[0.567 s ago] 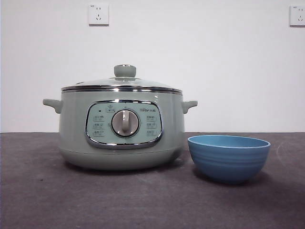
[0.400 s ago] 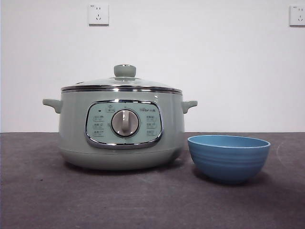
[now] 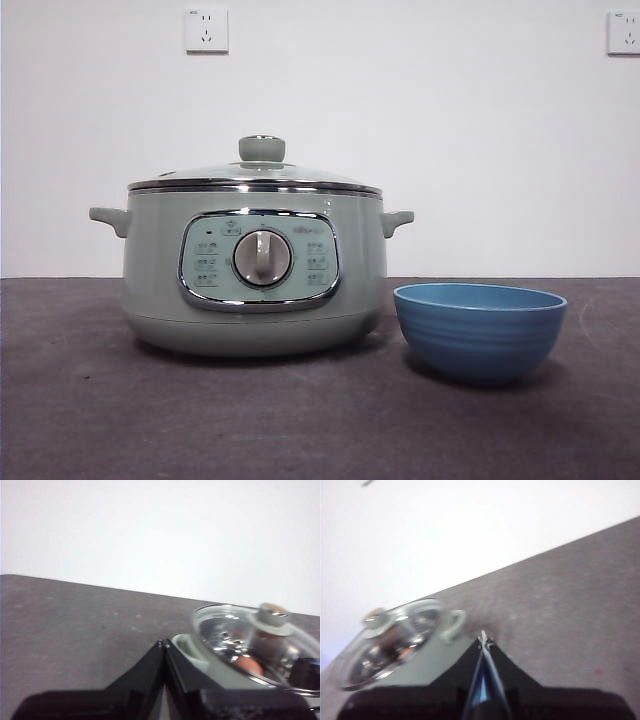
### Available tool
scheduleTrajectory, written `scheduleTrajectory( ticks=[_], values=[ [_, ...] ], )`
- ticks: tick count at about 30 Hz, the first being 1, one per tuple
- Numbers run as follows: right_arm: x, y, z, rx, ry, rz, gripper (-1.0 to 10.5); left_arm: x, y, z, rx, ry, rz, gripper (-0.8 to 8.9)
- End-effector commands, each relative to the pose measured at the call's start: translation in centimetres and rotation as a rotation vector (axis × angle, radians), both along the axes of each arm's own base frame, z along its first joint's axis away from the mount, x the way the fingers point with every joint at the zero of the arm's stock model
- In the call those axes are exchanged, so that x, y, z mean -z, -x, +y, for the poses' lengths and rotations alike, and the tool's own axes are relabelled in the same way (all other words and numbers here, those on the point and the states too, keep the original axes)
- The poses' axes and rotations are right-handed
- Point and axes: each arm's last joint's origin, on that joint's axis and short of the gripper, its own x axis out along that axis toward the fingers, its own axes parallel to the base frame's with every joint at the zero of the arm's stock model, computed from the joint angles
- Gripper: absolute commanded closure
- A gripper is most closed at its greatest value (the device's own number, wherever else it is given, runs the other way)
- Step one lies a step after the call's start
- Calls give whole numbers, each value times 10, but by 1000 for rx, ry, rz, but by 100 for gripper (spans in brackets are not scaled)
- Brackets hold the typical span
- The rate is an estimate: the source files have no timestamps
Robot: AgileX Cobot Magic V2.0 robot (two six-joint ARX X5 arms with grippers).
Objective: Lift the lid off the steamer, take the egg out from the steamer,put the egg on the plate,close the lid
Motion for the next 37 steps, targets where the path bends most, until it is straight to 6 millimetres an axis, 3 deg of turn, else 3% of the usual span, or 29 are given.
scheduleTrajectory(
  ticks=[1, 7, 14, 22, 29, 31, 34, 36, 37],
  values=[
    [-25, -2, 2, -56, 26, -17, 958, -20, 1, -1, 49, 2, 1, 821],
    [-80, -19, 7, -259, 131, 3, 958, -65, -3, -5, 199, -33, 42, 821],
    [-125, -39, 11, -445, 247, 112, 958, -111, -10, -8, 351, -78, 125, 821],
    [-145, -48, 20, -592, 344, 289, 958, -142, -17, -10, 496, -109, 252, 821],
    [-145, -49, 22, -608, 348, 290, 936, -144, -22, -10, 509, -95, 295, 807],
    [-145, -49, 22, -607, 347, 291, 862, -144, -22, -10, 510, -92, 301, 684],
    [-145, -49, 22, -602, 335, 299, 540, -144, -22, -10, 510, -92, 302, 284],
    [-145, -49, 22, -601, 334, 298, 382, -144, -22, -10, 510, -93, 299, 225],
    [-145, -49, 22, -601, 334, 297, 366, -144, -22, -10, 513, -93, 295, 225]
  ],
)
